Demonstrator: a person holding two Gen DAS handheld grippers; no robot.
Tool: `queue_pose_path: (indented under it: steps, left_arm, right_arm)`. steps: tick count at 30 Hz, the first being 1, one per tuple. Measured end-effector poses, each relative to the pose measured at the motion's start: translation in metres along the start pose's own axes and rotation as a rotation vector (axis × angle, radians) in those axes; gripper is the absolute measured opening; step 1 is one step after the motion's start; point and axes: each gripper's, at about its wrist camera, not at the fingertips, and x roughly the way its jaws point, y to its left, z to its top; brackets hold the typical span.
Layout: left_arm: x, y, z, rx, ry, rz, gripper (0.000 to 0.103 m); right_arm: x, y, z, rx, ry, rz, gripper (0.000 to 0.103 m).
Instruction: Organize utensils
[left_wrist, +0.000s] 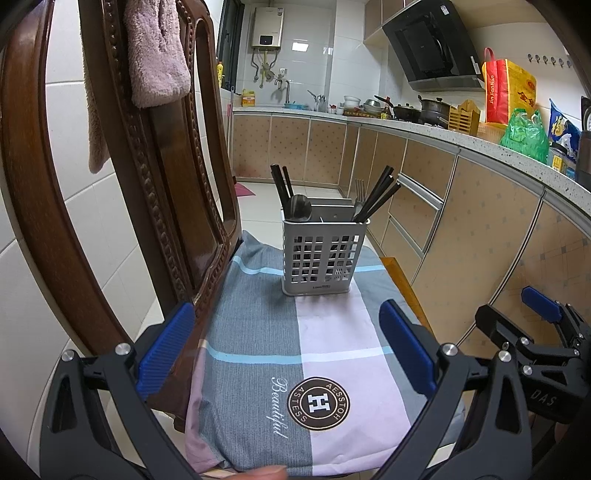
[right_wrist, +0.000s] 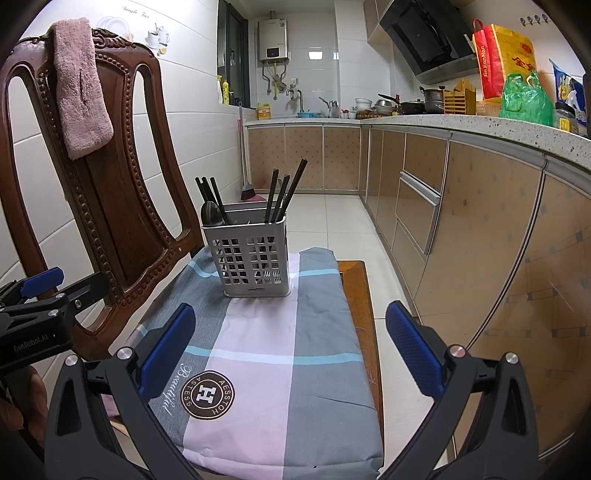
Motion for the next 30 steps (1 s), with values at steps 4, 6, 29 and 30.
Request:
queue_pose_path:
  steps: [4, 6, 29, 30]
  left_arm:
    - [0.0001, -0.0010, -0.0004, 0.003, 0.001, -0.002, 0.099]
    - [0.0002, -0.0002, -0.0004, -0.001, 0.001, -0.001, 0.099]
    - [0.0035, 0.0022, -0.0011, 0.006, 0.012, -0.003, 0.099]
    - [0.0041, 0.0022, -0.0014, 0.004, 0.016, -0.005, 0.099]
  right_arm:
    - [-0.0002, -0.0006, -0.0004, 0.001, 0.001, -0.002, 0.100]
    - [0.0000, -0.0005, -0.0004, 0.004, 0.002, 0.000, 0.100]
    - [-0.0002, -0.0004, -0.0018, -0.001, 0.003, 0.000, 0.100]
    - [-0.0001, -0.0002, -0.0019, -0.002, 0.003, -0.001, 0.100]
